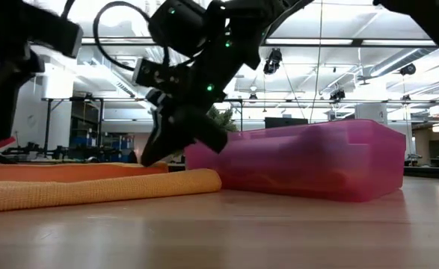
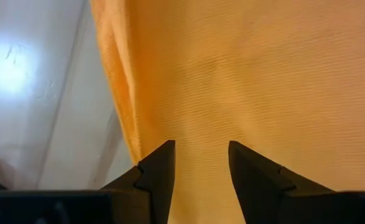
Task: Fold microfiber towels
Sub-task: Fold the orange microfiber cloth
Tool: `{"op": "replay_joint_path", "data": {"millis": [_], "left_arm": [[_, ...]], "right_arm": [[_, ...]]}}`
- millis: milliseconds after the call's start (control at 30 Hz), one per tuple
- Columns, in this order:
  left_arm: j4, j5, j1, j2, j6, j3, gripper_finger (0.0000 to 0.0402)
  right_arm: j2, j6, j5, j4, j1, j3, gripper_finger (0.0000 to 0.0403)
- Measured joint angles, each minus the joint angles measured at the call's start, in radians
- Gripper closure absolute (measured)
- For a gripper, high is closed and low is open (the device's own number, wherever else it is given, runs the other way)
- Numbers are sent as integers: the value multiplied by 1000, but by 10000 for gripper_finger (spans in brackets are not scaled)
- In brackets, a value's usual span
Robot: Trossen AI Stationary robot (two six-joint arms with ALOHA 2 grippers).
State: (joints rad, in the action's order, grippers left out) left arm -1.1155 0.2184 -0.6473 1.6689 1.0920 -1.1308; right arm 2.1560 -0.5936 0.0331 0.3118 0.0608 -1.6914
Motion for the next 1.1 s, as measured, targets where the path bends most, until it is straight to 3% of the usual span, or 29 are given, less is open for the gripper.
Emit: {"op": "replay_joint_path", "data": {"millis": [367, 767, 967, 1100], "left_arm": [[20, 0, 1, 0, 26, 93, 268], [134, 83, 78, -3, -123, 88, 268], [373, 183, 172, -5, -367, 104, 268], [544, 186, 260, -5, -555, 133, 268]], "right_arm": [[19, -8, 269, 12, 0, -50, 394], [-150, 60, 259, 277, 10, -88, 394], [-283, 140, 169, 397, 29, -37, 394], [-378, 182, 169, 397, 61, 52, 394]]}}
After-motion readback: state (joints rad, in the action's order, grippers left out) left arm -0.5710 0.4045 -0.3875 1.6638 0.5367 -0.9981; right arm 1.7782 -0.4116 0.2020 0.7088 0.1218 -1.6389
